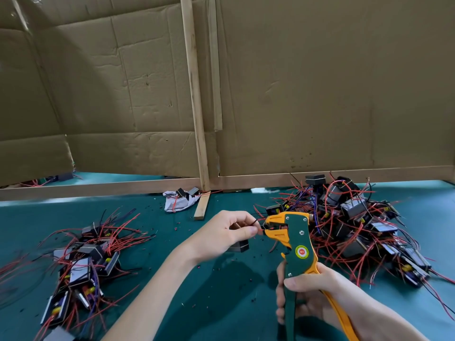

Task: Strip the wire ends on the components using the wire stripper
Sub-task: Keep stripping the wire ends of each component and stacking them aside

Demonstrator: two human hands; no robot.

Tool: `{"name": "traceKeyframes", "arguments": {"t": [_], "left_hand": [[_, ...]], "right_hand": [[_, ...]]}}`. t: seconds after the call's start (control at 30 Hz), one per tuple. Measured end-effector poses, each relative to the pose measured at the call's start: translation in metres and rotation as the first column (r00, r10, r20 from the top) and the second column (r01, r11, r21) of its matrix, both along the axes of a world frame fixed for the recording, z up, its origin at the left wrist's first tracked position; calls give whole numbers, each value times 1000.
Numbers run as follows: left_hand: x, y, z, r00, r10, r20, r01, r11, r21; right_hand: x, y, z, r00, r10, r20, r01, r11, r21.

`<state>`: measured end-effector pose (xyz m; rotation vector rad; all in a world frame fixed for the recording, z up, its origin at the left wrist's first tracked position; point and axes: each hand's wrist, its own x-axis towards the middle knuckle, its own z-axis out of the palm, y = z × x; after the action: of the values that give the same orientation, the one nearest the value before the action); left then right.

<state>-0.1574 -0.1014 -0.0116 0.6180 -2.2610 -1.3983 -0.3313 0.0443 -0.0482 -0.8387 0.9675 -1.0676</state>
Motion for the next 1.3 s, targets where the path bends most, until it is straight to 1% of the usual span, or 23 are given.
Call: {"name": "traceKeyframes", "arguments": {"t": [0.3,0.5,0.73,0.97,1.1,1.23,1.3], "left_hand": [[0,1,2,999,-20,39,21,1000,-12],[1,2,4,997,0,73,5,997,-77],[1,1,4,996,-8,93,15,997,-76],[7,-5,9,996,-9,87,18,995,-93],[15,-12,15,998,28,57,-22,995,-98],[24,-22,17,996,89,25,-86,991,-104],[28,-26,17,993,113,23,-110,990,-93]], "right_hand": [[-1,0,-2,998,16,-59,-16,1000,-4],[-1,0,-2,997,20,-74,-21,1000,-12],[-1,1,-3,995,30,-100,-32,999,-17],[-4,-4,-1,980,100,-170,-113,991,-72],[-2,-19,8,972,128,-199,-149,985,-91],[1,-35,21,959,186,-212,-205,976,-69],[2,-40,24,955,190,-230,-207,977,-54]]}}
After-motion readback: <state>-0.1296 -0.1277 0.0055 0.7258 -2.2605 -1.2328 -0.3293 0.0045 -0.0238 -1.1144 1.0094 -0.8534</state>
